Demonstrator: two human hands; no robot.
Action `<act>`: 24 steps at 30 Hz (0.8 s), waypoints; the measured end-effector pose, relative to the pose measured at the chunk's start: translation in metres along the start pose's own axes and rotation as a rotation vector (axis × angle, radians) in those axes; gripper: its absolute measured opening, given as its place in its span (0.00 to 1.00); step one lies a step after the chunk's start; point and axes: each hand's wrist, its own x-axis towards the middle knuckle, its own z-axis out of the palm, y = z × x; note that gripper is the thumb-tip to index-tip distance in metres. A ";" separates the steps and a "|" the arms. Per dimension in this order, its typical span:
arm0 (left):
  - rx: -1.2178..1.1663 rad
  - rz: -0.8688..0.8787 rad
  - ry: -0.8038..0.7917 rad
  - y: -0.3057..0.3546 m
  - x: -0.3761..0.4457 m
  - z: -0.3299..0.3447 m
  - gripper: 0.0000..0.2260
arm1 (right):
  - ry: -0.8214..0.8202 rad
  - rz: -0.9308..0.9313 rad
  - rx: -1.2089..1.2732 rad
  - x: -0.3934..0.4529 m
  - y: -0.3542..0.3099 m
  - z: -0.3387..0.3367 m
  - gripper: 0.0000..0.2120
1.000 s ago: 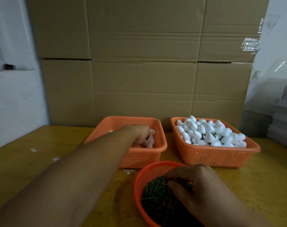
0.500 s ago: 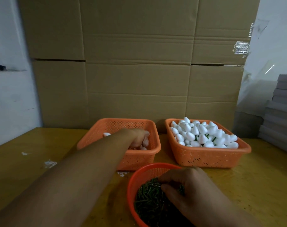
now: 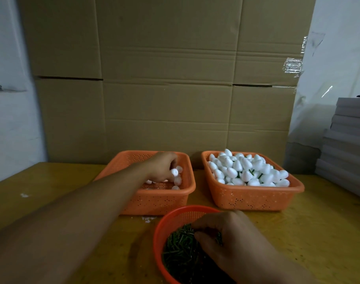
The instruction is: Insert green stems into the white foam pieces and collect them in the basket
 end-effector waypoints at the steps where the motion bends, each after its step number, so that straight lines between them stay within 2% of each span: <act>1: -0.027 0.027 0.026 0.001 -0.003 0.000 0.11 | -0.003 -0.005 0.002 0.000 -0.001 0.000 0.15; 4: -0.074 0.092 0.113 0.005 -0.015 0.000 0.11 | 0.009 -0.036 0.003 -0.001 -0.002 -0.001 0.17; 8: -0.134 0.157 0.196 0.014 -0.035 -0.001 0.12 | 0.016 -0.037 -0.014 -0.001 0.002 0.001 0.13; 14: -0.294 0.288 0.209 0.031 -0.075 -0.001 0.10 | 0.009 -0.018 -0.023 -0.001 0.001 0.001 0.12; 18: -0.304 0.340 0.238 0.042 -0.104 -0.002 0.14 | -0.017 0.003 -0.042 -0.001 0.002 0.001 0.11; 24: -0.401 0.367 0.232 0.056 -0.143 0.006 0.09 | -0.039 0.014 -0.061 0.000 0.000 0.001 0.10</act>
